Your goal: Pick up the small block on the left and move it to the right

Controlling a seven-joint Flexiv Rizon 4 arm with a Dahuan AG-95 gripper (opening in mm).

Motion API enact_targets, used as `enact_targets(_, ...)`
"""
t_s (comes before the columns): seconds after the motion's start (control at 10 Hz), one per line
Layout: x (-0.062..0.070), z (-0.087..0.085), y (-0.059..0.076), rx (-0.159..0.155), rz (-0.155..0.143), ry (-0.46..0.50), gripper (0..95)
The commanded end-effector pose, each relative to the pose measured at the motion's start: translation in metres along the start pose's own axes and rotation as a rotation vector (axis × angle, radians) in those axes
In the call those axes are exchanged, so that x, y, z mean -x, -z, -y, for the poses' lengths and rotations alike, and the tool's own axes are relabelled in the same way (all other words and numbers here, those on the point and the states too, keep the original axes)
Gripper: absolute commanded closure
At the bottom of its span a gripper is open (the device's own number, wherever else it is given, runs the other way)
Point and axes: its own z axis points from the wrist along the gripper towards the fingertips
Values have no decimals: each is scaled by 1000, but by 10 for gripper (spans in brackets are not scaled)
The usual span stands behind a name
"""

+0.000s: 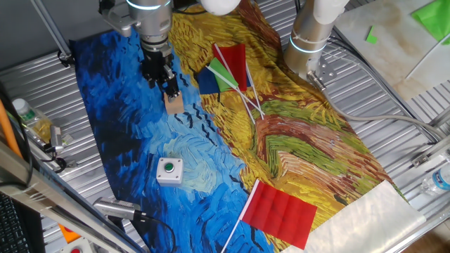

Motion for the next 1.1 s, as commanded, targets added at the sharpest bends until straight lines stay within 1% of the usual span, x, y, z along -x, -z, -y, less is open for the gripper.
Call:
enact_targets(0.1, -3, 1, 2, 2, 11, -12, 190)
enact_targets(0.2, -3, 1, 2, 2, 14, -14, 190)
enact_targets(0.3, -3, 1, 2, -9, 7, -20, 190)
enact_targets(0.4, -3, 1, 2, -7, 8, -21, 190)
enact_targets(0.6, -3, 1, 2, -15, 4, -10, 190)
enact_targets(0.7, -3, 1, 2, -45, -11, 3, 190)
enact_targets(0.8, -3, 1, 2, -50, -10, 10, 190)
enact_targets(0.9, -3, 1, 2, -50, -2, 20, 190)
enact_targets(1.0, -3, 1, 2, -46, -3, 21, 190)
enact_targets(1.1, -3, 1, 2, -38, -27, 25, 0)
